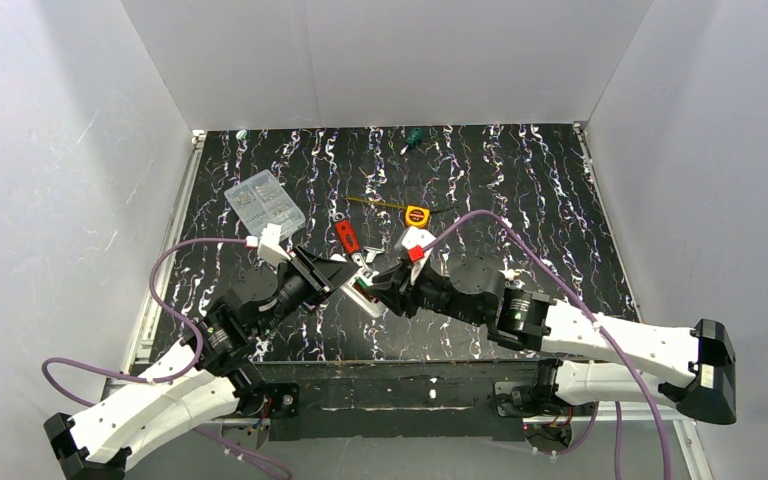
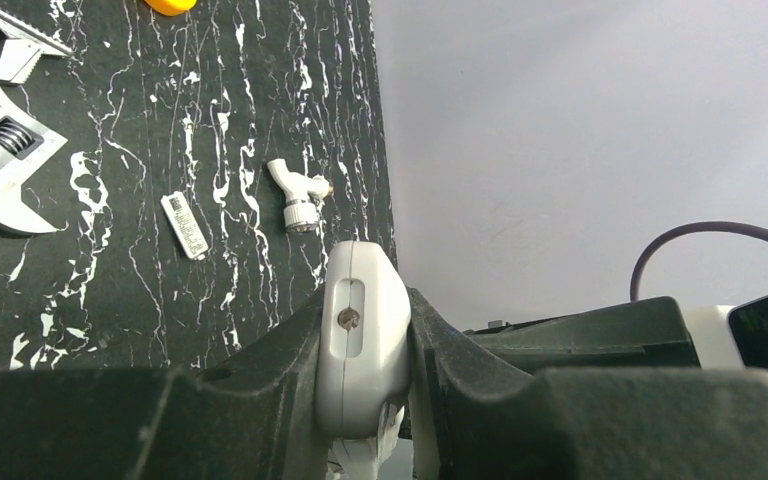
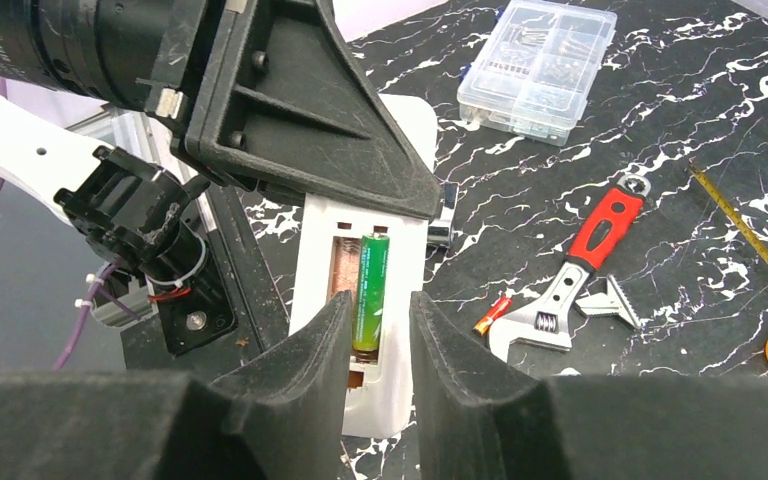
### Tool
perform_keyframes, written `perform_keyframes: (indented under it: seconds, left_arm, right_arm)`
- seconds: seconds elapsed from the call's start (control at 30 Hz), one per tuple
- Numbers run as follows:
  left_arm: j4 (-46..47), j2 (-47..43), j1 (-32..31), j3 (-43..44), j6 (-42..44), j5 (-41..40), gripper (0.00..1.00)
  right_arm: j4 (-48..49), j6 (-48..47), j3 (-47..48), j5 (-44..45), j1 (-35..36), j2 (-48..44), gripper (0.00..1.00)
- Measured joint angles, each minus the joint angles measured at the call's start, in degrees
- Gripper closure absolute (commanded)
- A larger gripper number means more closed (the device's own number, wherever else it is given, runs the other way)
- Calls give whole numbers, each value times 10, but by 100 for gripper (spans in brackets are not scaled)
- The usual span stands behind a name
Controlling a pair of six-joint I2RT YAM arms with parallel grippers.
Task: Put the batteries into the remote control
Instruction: Load the battery into the remote control.
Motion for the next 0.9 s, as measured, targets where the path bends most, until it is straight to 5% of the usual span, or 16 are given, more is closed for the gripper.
perform_keyframes:
  seconds: [0.27, 0.57, 0.9]
  left_arm:
    - [-2, 0, 0, -1, -2, 2, 100]
    - [-38, 3, 0, 1, -9, 45, 100]
    - [-36, 75, 0, 23, -37, 167, 100]
  right_arm:
    - [-2, -7, 0, -19, 0, -29, 63]
    - [-34, -105, -6, -73, 0, -150, 40]
    - [-179, -264, -14, -194, 0, -228, 43]
